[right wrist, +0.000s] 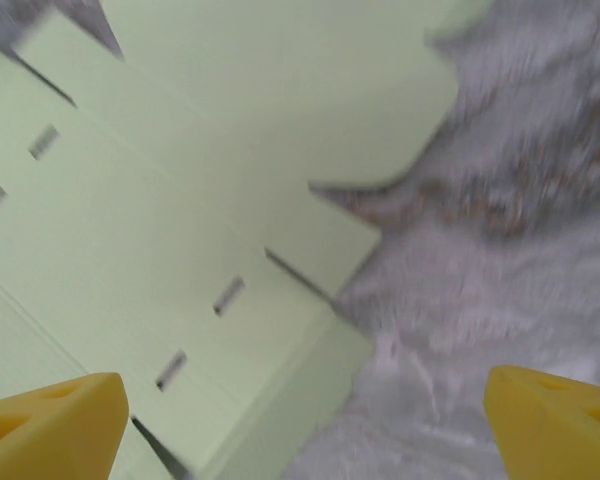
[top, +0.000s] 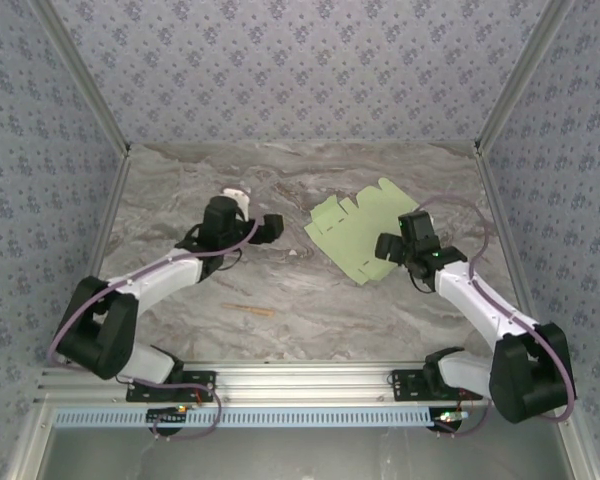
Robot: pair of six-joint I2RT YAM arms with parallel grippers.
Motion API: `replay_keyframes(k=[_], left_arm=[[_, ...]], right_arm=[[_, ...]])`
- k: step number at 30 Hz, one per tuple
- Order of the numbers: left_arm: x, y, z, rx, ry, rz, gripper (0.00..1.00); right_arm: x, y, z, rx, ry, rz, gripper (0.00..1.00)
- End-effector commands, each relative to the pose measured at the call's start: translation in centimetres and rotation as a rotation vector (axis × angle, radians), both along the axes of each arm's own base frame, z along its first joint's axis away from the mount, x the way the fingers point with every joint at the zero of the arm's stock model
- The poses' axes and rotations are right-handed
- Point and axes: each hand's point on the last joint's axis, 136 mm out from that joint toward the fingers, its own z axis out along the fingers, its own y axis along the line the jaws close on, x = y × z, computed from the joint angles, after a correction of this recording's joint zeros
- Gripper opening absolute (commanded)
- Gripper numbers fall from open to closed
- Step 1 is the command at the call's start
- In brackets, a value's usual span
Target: Fold the paper box
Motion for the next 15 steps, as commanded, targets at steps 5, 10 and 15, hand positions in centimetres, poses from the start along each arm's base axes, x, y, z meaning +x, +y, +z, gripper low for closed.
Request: replay_keyframes(k=[5, 10, 15], left_arm=[[0.8, -0.3, -0.3, 0.022, 0.033, 0.014, 0.97], [1.2, 1.0, -0.1, 0.057, 0.024, 0.08, 0.96], [1.1, 1.6, 2.7, 0.032, -0.06, 0.09, 0.95]], right_arm=[[-1.2, 1.9, -5.1, 0.201, 0.177, -0.032, 0.79], [1.1, 2.5, -5.1, 0.24, 0.14, -0.015, 0.29], [3.0, 1.1, -0.1, 0.166, -0.027, 0.098, 0.0]])
